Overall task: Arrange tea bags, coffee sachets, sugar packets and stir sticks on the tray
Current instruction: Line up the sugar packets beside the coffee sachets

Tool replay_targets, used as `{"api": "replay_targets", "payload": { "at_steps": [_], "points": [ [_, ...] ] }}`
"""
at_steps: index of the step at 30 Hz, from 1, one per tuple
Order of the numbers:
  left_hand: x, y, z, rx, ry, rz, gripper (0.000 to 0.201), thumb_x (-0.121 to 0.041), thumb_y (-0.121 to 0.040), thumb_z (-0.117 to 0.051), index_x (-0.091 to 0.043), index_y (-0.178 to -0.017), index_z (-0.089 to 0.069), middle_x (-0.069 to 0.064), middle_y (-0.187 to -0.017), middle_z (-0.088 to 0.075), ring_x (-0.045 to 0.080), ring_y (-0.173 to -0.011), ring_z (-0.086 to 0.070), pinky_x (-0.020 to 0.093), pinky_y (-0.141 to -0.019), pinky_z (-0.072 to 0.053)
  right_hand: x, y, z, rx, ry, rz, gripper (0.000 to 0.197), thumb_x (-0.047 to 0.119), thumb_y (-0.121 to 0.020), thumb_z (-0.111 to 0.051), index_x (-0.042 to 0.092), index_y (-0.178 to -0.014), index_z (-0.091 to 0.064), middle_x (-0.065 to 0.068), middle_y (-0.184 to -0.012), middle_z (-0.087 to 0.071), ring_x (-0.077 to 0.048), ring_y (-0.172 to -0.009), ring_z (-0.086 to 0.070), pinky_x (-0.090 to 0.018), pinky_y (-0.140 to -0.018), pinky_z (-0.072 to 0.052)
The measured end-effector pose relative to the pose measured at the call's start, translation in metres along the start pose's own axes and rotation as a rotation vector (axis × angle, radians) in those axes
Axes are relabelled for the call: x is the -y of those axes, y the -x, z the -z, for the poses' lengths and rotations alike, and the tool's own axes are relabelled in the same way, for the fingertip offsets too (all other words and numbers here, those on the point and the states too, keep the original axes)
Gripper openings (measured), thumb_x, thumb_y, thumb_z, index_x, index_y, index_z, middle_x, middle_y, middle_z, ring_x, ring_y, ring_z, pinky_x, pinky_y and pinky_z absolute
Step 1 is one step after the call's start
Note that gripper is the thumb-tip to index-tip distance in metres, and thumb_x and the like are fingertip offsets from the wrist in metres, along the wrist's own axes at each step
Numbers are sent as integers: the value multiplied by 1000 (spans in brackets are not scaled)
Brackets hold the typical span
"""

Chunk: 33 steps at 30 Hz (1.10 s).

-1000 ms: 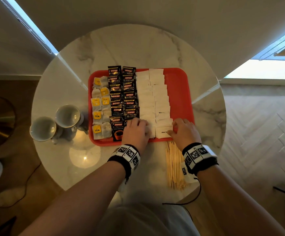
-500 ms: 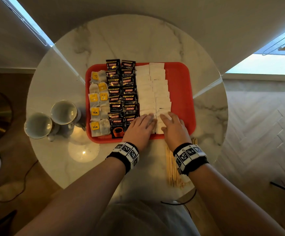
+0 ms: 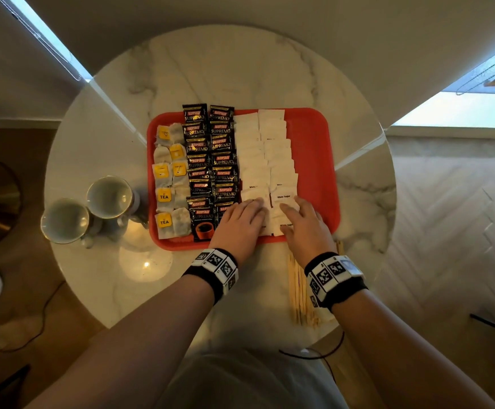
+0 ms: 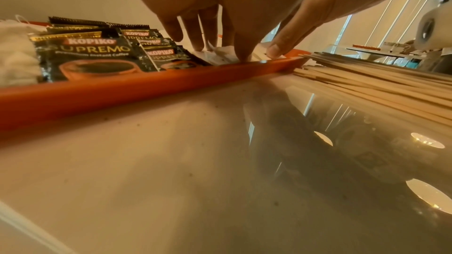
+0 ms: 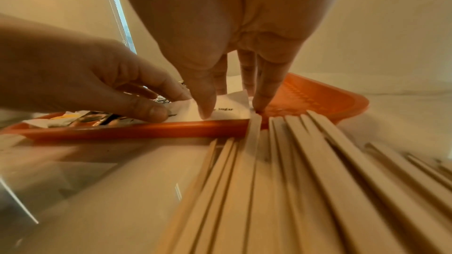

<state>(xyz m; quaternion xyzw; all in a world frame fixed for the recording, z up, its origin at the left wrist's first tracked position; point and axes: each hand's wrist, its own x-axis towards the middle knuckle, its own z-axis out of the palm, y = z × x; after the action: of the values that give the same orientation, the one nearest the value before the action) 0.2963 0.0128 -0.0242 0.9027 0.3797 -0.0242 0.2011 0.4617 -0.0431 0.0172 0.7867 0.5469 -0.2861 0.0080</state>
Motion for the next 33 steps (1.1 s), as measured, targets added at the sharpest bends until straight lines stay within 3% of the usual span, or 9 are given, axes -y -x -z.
{"api": "replay_targets", "payload": {
  "at_steps": [5, 9, 11, 14, 16, 21, 25, 29, 33],
  "points": [
    [2, -1, 4, -3, 6, 8, 49, -19, -94, -45, -11, -141, -51, 13, -153, -44, 36, -138, -43, 49, -115, -34, 2, 2, 0, -38, -83, -36, 58, 25, -98, -62, 19, -151, -41, -6, -157, -31, -29, -138, -42, -41, -111, -40],
    [6, -10, 9, 59, -39, 17, 56, -23, -98, -27, -12, -154, -32, 11, -165, -20, 32, -153, -17, 46, -123, -8, 6, -7, 1, -71, -151, -141, 67, 27, -95, -67, 13, -152, -36, -10, -148, -40, -31, -131, -46, -41, -107, -41],
    [9, -11, 9, 68, -47, 10, 53, -27, -104, -31, -14, -155, -29, 10, -166, -18, 30, -153, -15, 44, -123, -1, 8, -9, 1, -65, -148, -156, 66, 28, -95, -67, 12, -151, -37, -10, -146, -42, -31, -130, -46, -41, -107, -41],
    [13, -13, 8, 7, -35, -13, 50, -28, -102, -47, -13, -149, -40, 13, -160, -31, 34, -148, -28, 47, -123, -10, 9, -11, -2, -69, -158, -167, 64, 30, -94, -68, 13, -150, -40, -10, -144, -43, -31, -129, -47, -41, -106, -42],
    [15, -17, 9, 0, -56, -16, 54, -25, -99, -50, -14, -150, -38, 12, -161, -29, 34, -149, -27, 48, -123, -14, 7, -13, -4, -100, -183, -184, 64, 31, -93, -69, 14, -149, -42, -10, -142, -46, -32, -126, -48, -42, -106, -43],
    [19, -25, 11, 52, -85, -35, 57, -34, -102, -46, -16, -154, -30, 9, -165, -20, 30, -152, -19, 47, -124, -8, 6, -21, -5, -161, -288, -198, 63, 28, -90, -72, 18, -146, -46, -8, -139, -50, -30, -124, -52, -40, -103, -44],
    [22, -33, 13, -21, -105, -48, 56, -42, -103, -34, -13, -150, -37, 13, -161, -29, 33, -148, -30, 49, -123, -20, 7, -29, -2, -203, -334, -209, 56, 31, -91, -70, 19, -141, -50, -7, -133, -52, -28, -119, -54, -41, -101, -46],
    [23, -49, 18, 20, -140, -17, 64, -49, -105, -31, -15, -158, -17, 10, -168, -7, 30, -154, -11, 50, -125, -8, 6, -54, 8, -224, -401, -266, 48, 34, -91, -65, 19, -134, -53, -6, -129, -51, -29, -109, -58, -46, -95, -52],
    [25, -51, 19, 34, -128, 10, 57, -45, -104, -37, -15, -152, -30, 12, -165, -20, 32, -150, -22, 54, -124, -11, 6, -68, 11, -191, -411, -242, 47, 34, -92, -63, 17, -135, -55, -6, -129, -49, -28, -108, -58, -45, -98, -51]
  ]
}}
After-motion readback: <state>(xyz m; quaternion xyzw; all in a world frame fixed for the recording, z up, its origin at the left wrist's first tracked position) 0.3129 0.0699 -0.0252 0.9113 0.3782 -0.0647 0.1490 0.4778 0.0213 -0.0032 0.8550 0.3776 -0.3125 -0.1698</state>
